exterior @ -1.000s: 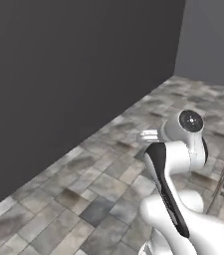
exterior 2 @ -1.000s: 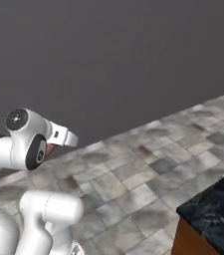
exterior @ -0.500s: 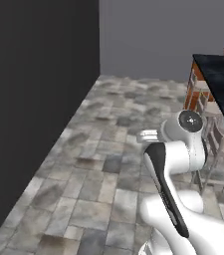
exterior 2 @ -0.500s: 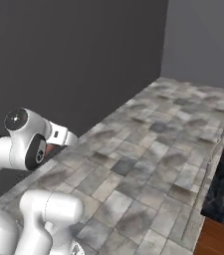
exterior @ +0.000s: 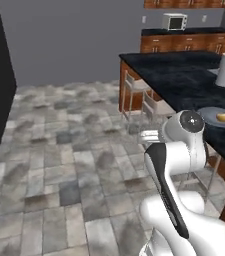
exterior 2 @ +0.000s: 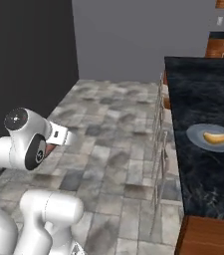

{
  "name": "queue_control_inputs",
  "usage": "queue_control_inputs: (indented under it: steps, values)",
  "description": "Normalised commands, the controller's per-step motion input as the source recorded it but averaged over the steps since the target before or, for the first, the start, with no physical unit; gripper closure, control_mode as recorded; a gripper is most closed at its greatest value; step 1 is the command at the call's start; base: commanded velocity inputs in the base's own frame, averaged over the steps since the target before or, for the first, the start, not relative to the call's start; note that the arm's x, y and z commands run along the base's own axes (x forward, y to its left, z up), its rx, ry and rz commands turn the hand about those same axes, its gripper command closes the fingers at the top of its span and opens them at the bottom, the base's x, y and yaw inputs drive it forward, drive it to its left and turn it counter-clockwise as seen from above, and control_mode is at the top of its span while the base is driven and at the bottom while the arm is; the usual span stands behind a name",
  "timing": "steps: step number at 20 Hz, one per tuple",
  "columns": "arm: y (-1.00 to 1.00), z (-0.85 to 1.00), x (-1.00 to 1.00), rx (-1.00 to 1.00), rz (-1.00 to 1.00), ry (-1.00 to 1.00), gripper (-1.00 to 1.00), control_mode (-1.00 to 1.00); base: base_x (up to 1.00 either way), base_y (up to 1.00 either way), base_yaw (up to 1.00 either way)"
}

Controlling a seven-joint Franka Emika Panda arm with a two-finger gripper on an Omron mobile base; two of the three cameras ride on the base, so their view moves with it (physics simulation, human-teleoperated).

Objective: Move the hot dog bun to the plate on the dining table and place the condiment next to that plate. Then navigate to the fridge and take the sausage and place it on the plate as well.

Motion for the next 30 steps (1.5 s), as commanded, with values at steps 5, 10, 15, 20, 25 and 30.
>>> queue_control_inputs:
  steps: [5,10,15,20,25,30]
  values:
    - [0.00,0.00,0.00,0.00,0.00,0.00,1.00,1.00,0.85,0.38,-0.67]
    - [0.00,0.00,0.00,0.00,0.00,0.00,1.00,1.00,0.55,0.63,-0.71]
    - [0.00,0.00,0.00,0.00,0.00,0.00,1.00,1.00,0.53,0.67,-0.71]
    - [0.00,0.00,0.00,0.00,0.00,0.00,1.00,1.00,0.54,0.70,-0.70]
    - [0.00,0.00,0.00,0.00,0.00,0.00,1.00,1.00,0.53,0.70,-0.68]
    - [0.00,0.00,0.00,0.00,0.00,0.00,1.00,1.00,0.63,0.50,-0.65]
